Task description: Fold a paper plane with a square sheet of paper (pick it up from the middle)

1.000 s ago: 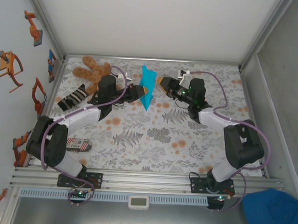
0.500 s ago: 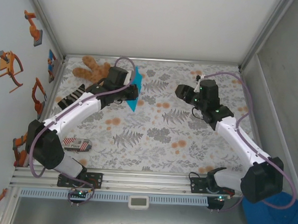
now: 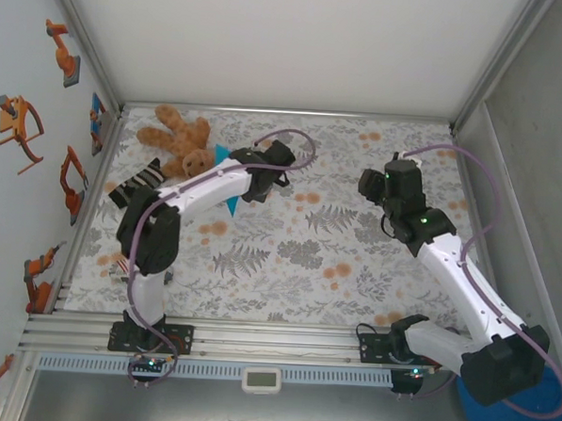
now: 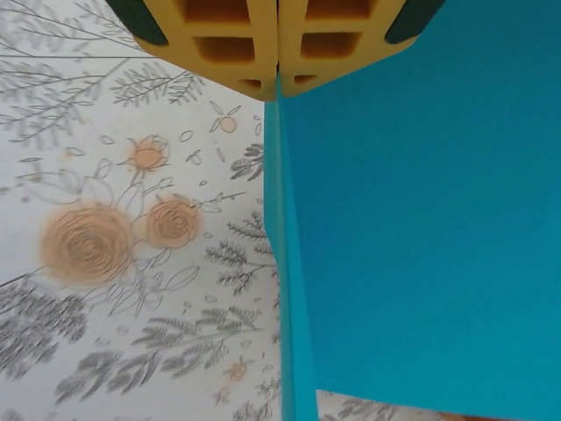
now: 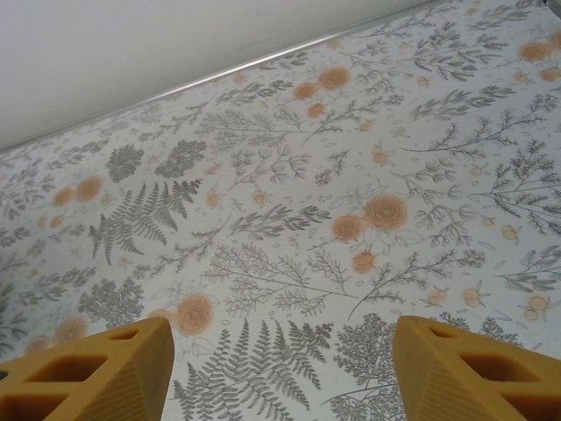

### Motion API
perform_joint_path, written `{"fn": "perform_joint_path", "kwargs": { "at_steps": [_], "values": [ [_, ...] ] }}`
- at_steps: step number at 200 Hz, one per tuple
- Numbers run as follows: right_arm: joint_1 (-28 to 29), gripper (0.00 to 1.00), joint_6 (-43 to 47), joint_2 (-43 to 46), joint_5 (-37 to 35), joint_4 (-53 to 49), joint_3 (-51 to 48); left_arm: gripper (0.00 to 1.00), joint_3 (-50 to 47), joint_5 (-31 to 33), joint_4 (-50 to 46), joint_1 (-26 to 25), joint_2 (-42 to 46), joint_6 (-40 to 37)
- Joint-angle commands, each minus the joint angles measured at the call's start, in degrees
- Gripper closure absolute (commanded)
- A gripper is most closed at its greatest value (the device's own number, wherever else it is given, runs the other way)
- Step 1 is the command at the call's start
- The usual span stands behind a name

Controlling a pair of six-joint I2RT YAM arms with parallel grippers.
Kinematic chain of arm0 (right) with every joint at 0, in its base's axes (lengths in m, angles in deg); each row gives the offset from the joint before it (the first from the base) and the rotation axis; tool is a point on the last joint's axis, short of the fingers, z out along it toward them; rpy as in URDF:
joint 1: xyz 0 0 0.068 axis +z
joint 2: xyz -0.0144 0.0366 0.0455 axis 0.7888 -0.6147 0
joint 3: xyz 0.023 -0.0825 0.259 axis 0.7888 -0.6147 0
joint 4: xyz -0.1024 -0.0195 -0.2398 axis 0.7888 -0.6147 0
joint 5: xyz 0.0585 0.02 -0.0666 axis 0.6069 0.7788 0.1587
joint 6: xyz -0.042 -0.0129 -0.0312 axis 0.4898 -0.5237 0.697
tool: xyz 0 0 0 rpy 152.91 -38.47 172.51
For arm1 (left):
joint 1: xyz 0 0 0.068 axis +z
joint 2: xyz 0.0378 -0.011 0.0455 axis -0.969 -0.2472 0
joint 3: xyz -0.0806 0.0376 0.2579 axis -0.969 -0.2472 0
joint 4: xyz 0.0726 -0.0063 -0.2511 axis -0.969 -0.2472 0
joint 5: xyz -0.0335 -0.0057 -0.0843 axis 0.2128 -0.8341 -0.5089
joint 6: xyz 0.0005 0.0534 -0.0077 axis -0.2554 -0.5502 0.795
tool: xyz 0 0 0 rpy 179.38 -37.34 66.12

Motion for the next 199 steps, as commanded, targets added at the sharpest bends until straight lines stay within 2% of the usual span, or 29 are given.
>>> {"fn": "perform_joint_path", "kwargs": {
  "at_steps": [1,52,83,129,160,185,199],
  "values": [
    [-0.3,0.35,0.4,0.5,-3.3,-1.2,-0.9,0.94,5.2,8.6,-7.4,-1.2,-5.7,-0.7],
    [-0.3,0.35,-0.3,0.5,-5.3,-2.6,-1.3,0.93,12.0,10.8,-8.1,-3.3,-16.3,-2.8],
    [-0.3,0.36,-0.9,-0.1,-5.6,-3.0,-1.2,0.92,14.5,7.6,-8.0,-4.2,-20.6,-1.7],
    [-0.4,0.40,-1.7,-1.1,-5.2,-3.0,-0.8,0.89,15.7,5.0,-7.1,-5.5,-23.7,0.6],
    [-0.3,0.40,-1.9,-1.7,-4.7,-3.0,-0.7,0.82,16.0,4.3,-7.0,-6.1,-24.2,0.7],
    [-0.4,0.40,-2.4,-2.4,-4.4,-2.9,-0.6,0.75,16.2,0.7,-6.6,-6.9,-23.1,1.4],
    [-0.4,0.41,-2.9,-2.8,-4.3,-2.7,-0.7,0.74,16.1,-3.3,-5.6,-7.3,-21.7,2.3]
  ]
}}
